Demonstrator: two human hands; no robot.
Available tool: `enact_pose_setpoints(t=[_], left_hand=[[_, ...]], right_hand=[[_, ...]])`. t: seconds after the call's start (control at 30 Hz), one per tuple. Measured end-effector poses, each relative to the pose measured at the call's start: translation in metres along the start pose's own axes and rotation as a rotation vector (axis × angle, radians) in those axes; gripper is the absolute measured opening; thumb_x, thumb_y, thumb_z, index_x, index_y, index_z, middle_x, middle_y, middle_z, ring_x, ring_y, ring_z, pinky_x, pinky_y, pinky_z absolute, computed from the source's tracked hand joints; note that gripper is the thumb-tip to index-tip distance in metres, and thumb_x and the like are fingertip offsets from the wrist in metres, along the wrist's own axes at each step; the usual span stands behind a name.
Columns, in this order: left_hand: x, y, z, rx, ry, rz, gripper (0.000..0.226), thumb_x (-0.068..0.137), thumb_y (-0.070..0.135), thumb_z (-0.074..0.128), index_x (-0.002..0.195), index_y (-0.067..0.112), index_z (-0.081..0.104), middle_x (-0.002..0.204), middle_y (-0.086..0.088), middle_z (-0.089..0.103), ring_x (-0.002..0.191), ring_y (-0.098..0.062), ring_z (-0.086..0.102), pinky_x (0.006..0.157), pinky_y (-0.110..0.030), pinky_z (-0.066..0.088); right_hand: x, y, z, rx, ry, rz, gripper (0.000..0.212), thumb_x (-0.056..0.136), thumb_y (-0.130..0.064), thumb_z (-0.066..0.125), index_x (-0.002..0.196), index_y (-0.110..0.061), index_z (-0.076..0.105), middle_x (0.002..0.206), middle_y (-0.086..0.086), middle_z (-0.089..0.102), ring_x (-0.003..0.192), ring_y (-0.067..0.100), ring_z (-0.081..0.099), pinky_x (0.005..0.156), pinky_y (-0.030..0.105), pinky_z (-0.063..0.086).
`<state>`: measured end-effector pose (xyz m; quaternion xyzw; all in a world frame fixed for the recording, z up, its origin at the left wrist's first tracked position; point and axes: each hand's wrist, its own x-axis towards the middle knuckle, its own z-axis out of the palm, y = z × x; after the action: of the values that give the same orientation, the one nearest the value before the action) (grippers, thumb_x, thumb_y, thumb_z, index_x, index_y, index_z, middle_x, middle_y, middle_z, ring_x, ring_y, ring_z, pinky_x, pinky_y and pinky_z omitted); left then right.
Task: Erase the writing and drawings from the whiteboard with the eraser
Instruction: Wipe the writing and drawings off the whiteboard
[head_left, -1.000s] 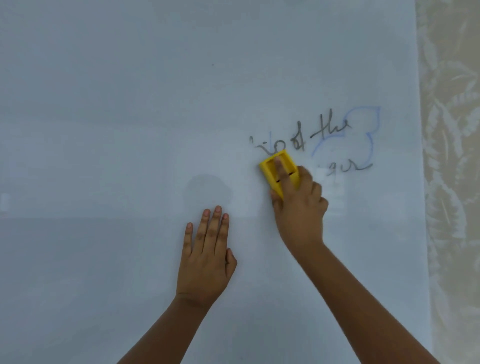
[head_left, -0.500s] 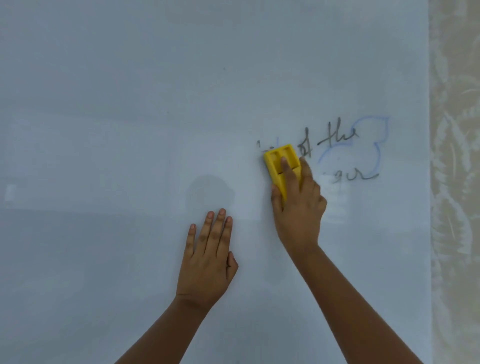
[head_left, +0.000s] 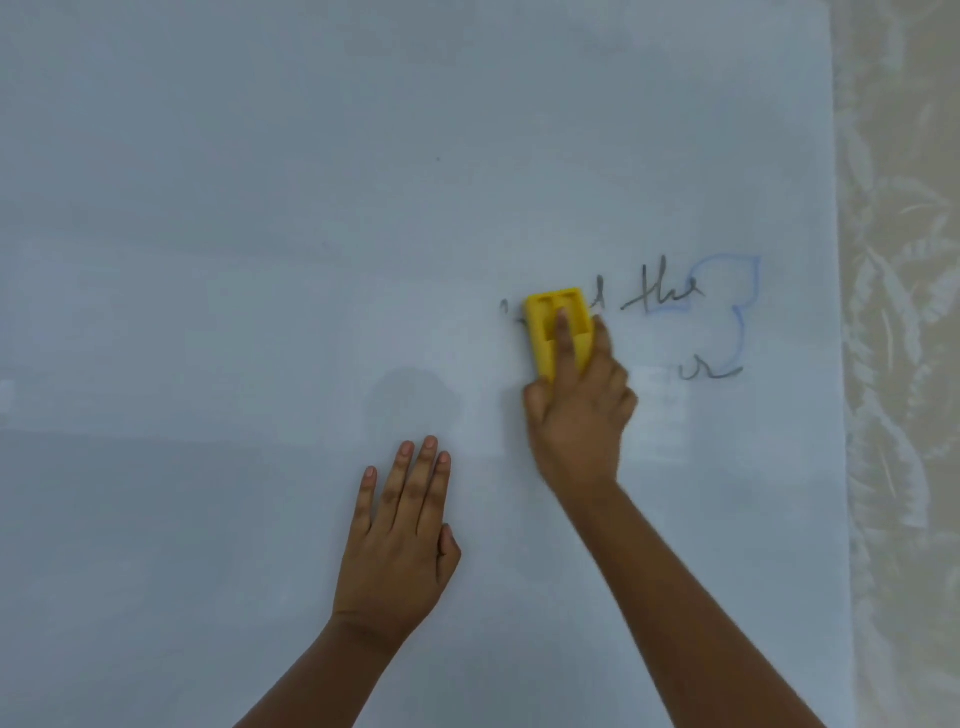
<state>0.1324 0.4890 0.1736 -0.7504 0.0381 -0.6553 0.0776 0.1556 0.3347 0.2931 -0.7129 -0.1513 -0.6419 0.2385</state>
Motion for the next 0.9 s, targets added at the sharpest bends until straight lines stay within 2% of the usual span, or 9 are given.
enact_pose_setpoints(t=[0.13, 0.2, 0.3, 0.4, 0.53, 0.6, 0.67, 0.77, 0.9], left_hand=[[0.000, 0.003, 0.000, -0.006, -0.005, 0.002, 0.058, 0.084, 0.022, 0.034, 0.140, 0.004, 0.034, 0.147, -0.013, 0.033, 0.138, -0.027, 0.024, 0.111, -0.048, 0.017], [-0.001, 0.002, 0.000, -0.030, -0.016, 0.000, 0.059, 0.084, 0.023, 0.034, 0.140, 0.005, 0.032, 0.149, -0.012, 0.031, 0.139, -0.026, 0.021, 0.112, -0.048, 0.016], [0.000, -0.001, 0.000, -0.040, -0.027, 0.000, 0.060, 0.084, 0.024, 0.035, 0.142, 0.005, 0.029, 0.151, -0.011, 0.028, 0.140, -0.025, 0.019, 0.112, -0.047, 0.015], [-0.001, 0.000, 0.000, -0.042, -0.028, 0.003, 0.059, 0.084, 0.023, 0.035, 0.141, 0.005, 0.031, 0.149, -0.012, 0.031, 0.139, -0.026, 0.022, 0.112, -0.048, 0.017], [0.000, 0.000, 0.000, -0.045, -0.019, -0.001, 0.059, 0.084, 0.022, 0.035, 0.140, 0.004, 0.034, 0.148, -0.012, 0.032, 0.139, -0.027, 0.022, 0.112, -0.048, 0.017], [0.000, 0.001, -0.001, -0.045, -0.028, -0.009, 0.060, 0.084, 0.022, 0.035, 0.141, 0.005, 0.033, 0.148, -0.011, 0.031, 0.139, -0.026, 0.021, 0.112, -0.047, 0.017], [0.000, 0.001, -0.002, -0.049, -0.039, -0.008, 0.060, 0.083, 0.023, 0.035, 0.141, 0.005, 0.031, 0.148, -0.011, 0.032, 0.139, -0.026, 0.021, 0.111, -0.047, 0.017], [-0.001, 0.000, -0.003, -0.056, -0.041, -0.007, 0.060, 0.083, 0.023, 0.036, 0.140, 0.005, 0.032, 0.148, -0.011, 0.033, 0.138, -0.026, 0.023, 0.111, -0.047, 0.017], [-0.001, -0.001, -0.001, -0.064, -0.030, -0.003, 0.060, 0.083, 0.023, 0.035, 0.140, 0.005, 0.031, 0.148, -0.011, 0.033, 0.139, -0.026, 0.021, 0.112, -0.047, 0.015]], right_hand=[[-0.039, 0.018, -0.001, -0.041, -0.029, -0.219, 0.059, 0.079, -0.030, 0.042, 0.138, -0.025, 0.039, 0.141, 0.015, 0.044, 0.104, 0.033, 0.052, 0.084, 0.047, 0.042], [-0.028, 0.034, -0.004, -0.066, 0.013, -0.136, 0.058, 0.078, -0.030, 0.043, 0.136, -0.025, 0.041, 0.137, 0.016, 0.047, 0.098, 0.037, 0.053, 0.081, 0.049, 0.042], [0.012, 0.034, -0.005, -0.038, 0.098, 0.142, 0.060, 0.082, -0.025, 0.053, 0.139, -0.024, 0.036, 0.136, 0.019, 0.044, 0.094, 0.040, 0.050, 0.078, 0.049, 0.039], [0.037, 0.008, -0.001, -0.054, 0.110, 0.206, 0.062, 0.085, -0.027, 0.053, 0.142, -0.027, 0.030, 0.142, 0.018, 0.038, 0.096, 0.038, 0.046, 0.080, 0.046, 0.035], [0.020, -0.013, 0.003, -0.032, 0.042, -0.041, 0.057, 0.085, -0.028, 0.054, 0.139, -0.026, 0.037, 0.140, 0.017, 0.043, 0.091, 0.036, 0.049, 0.078, 0.044, 0.039], [0.003, 0.000, 0.001, -0.050, 0.020, -0.197, 0.056, 0.082, -0.031, 0.049, 0.136, -0.027, 0.041, 0.136, 0.014, 0.048, 0.087, 0.035, 0.052, 0.075, 0.043, 0.042], [-0.003, 0.024, -0.005, -0.100, 0.019, -0.250, 0.056, 0.078, -0.035, 0.044, 0.133, -0.029, 0.045, 0.134, 0.013, 0.052, 0.085, 0.035, 0.054, 0.073, 0.043, 0.042], [0.017, 0.047, -0.011, -0.073, 0.086, -0.059, 0.054, 0.080, -0.032, 0.047, 0.134, -0.028, 0.045, 0.130, 0.018, 0.051, 0.087, 0.039, 0.053, 0.074, 0.048, 0.041], [0.046, 0.022, -0.004, 0.029, 0.103, 0.115, 0.059, 0.084, -0.023, 0.058, 0.139, -0.028, 0.038, 0.141, 0.021, 0.038, 0.110, 0.041, 0.044, 0.087, 0.050, 0.034]])
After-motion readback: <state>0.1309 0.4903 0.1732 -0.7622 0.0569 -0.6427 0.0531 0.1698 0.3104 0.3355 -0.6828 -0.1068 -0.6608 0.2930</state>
